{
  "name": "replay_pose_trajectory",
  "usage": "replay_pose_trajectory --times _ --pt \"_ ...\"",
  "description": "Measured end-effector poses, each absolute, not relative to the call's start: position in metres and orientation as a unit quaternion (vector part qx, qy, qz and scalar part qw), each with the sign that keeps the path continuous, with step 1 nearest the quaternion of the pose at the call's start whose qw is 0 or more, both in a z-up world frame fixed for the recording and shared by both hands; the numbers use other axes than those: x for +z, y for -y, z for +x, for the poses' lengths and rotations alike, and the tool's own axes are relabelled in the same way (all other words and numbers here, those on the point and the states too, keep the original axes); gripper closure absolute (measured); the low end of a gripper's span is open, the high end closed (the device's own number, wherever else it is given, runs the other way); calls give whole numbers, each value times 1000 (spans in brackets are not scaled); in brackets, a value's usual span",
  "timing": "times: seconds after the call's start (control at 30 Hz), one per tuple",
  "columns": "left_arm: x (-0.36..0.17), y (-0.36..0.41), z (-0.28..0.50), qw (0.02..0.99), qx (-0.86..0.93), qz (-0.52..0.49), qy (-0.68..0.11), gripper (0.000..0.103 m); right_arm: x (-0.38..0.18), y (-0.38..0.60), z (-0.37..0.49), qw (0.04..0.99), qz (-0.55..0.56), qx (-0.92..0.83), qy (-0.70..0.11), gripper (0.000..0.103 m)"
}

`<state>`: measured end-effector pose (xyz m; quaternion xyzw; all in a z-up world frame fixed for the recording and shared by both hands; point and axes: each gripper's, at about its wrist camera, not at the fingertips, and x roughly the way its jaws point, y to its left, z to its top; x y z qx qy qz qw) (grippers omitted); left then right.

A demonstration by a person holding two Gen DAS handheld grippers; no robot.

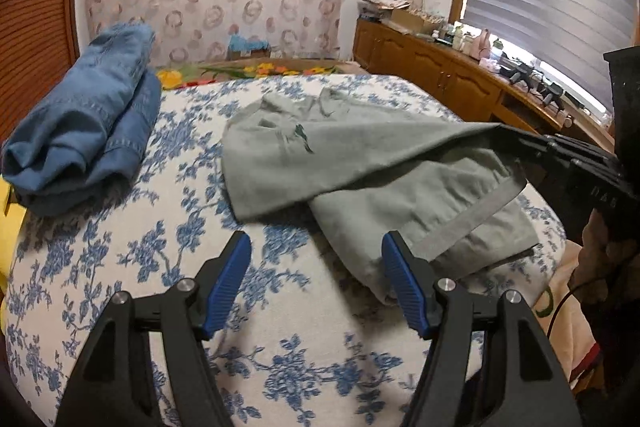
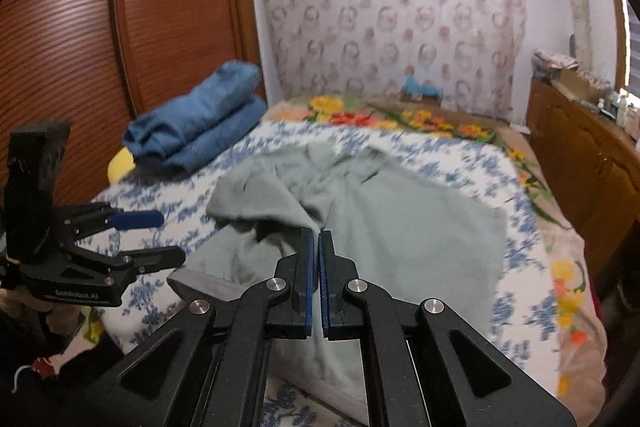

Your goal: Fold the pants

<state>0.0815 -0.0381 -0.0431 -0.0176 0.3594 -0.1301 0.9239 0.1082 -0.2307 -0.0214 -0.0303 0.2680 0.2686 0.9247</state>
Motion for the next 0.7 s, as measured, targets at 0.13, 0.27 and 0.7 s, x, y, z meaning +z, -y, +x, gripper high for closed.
replay_pose_trajectory --times 0.13,0.27,0.7 --pt "-39 47 83 923 -142 -16 -358 36 -12 249 101 933 -26 252 -256 103" --pt "-37 58 87 921 -148 -15 -359 36 -11 271 94 938 -21 233 -254 103" --pt "-48 89 94 912 -169 8 -373 36 -43 315 77 938 2 196 -287 103"
